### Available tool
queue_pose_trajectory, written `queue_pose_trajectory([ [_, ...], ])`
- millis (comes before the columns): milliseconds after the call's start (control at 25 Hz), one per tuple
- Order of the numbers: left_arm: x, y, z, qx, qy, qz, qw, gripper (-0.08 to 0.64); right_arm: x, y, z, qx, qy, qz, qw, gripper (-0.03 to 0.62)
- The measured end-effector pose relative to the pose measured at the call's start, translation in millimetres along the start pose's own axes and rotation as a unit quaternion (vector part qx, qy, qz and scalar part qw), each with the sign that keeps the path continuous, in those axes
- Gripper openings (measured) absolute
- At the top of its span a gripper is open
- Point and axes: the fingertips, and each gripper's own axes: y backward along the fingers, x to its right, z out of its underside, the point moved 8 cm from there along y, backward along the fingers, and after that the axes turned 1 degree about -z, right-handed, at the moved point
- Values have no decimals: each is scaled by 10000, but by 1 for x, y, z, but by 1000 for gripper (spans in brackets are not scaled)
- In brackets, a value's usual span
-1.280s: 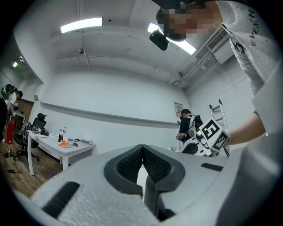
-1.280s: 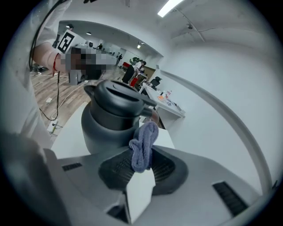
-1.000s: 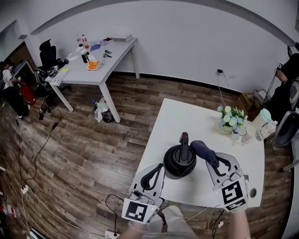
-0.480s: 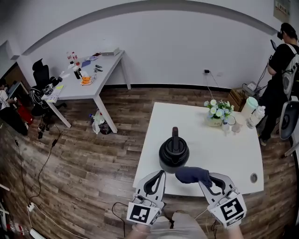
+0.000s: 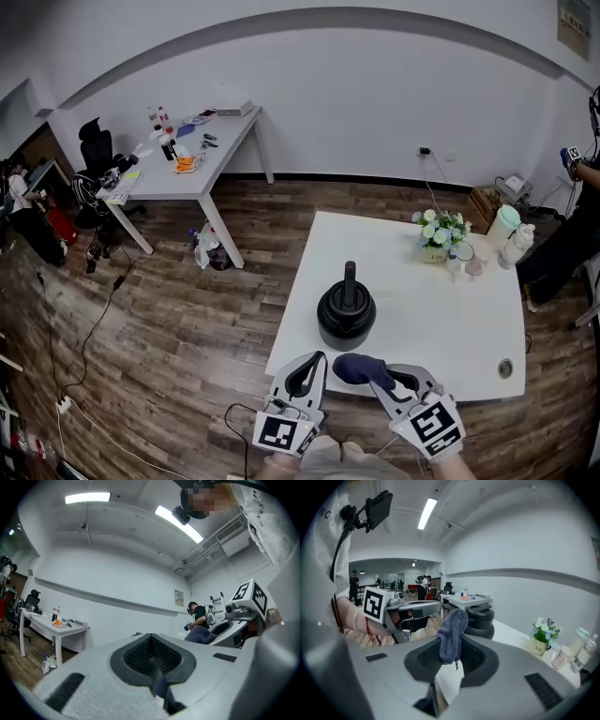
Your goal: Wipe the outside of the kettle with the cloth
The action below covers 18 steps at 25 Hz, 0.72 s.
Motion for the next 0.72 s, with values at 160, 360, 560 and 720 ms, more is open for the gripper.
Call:
queue_pose_trajectory([
  [160,-2,1,2,-34,100,-162,9998,6,8,-1,4,-20,26,-5,10000,63],
  [360,-6,6,1,-78,106,-312,9994,6,8,-1,6,-14,80,-110,9999,63],
  [560,-10,0,-3,-72,106,-307,9994,6,12,-3,4,3,80,-102,9999,63],
  [720,-13,-5,-3,-62,175,-334,9993,6,15,-4,3,20,75,-116,9999,63],
])
